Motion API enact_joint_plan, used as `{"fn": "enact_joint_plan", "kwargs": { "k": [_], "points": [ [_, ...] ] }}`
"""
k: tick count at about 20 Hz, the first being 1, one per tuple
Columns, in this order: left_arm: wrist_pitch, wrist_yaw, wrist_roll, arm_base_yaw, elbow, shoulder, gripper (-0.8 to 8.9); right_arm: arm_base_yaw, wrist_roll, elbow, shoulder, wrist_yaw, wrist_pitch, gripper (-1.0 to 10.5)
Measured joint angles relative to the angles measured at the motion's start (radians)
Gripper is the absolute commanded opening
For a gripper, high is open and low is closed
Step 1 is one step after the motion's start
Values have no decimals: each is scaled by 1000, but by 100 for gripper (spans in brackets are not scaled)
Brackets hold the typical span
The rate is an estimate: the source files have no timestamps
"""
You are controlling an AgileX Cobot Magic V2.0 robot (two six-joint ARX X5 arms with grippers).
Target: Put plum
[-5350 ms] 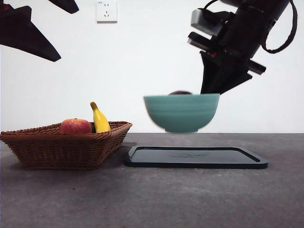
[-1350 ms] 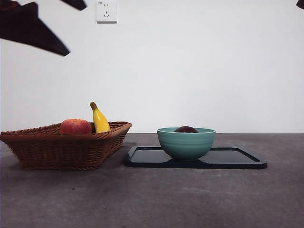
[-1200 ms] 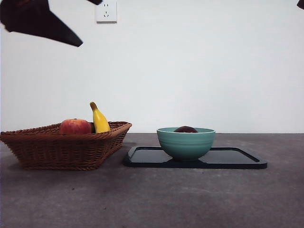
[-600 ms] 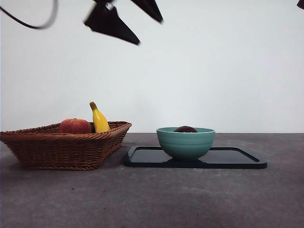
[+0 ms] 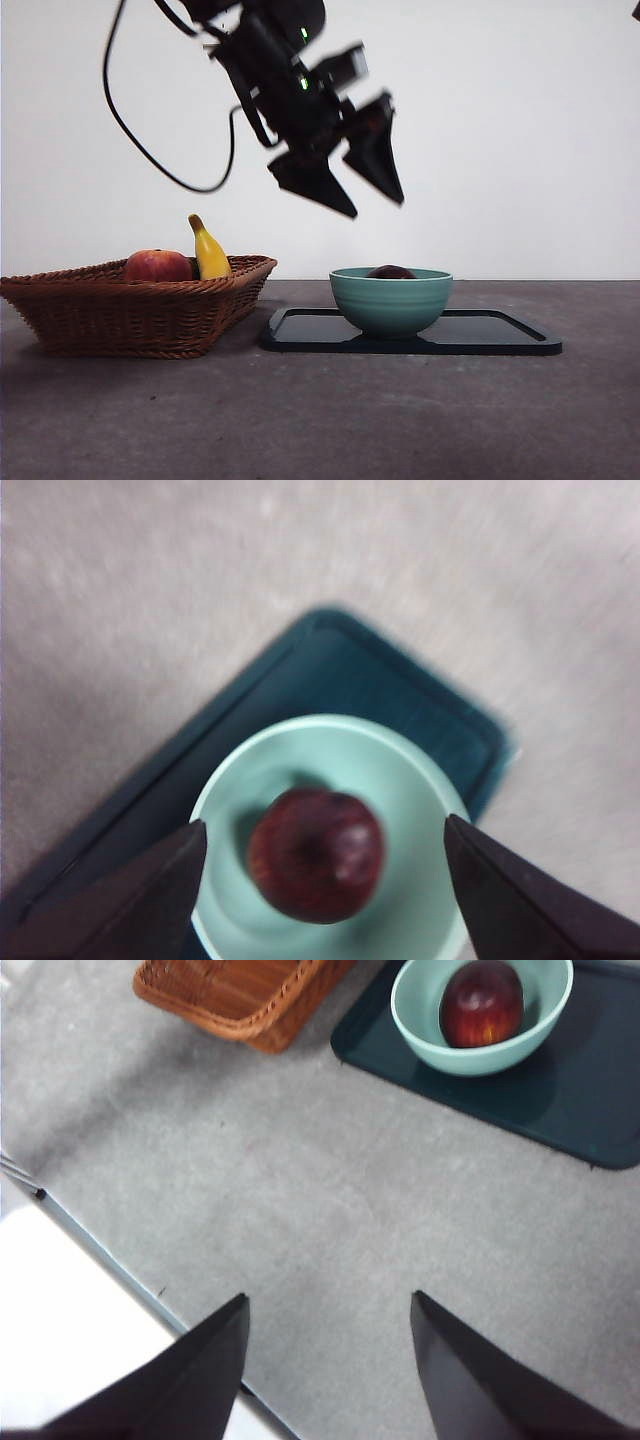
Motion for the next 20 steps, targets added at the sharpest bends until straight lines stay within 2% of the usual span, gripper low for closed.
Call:
{"fn": "enact_joint_plan", "kwargs": {
  "k": [4, 8, 20],
  "points": [
    [27, -46, 75, -24, 0, 56, 378, 0, 0, 0, 0, 0, -2, 256],
    [57, -51, 116, -37, 0, 83, 377, 0, 0, 0, 0, 0, -2, 256],
    [57, -51, 130, -45, 2, 138, 375, 0, 0, 0, 0, 0, -3, 256]
  ]
}}
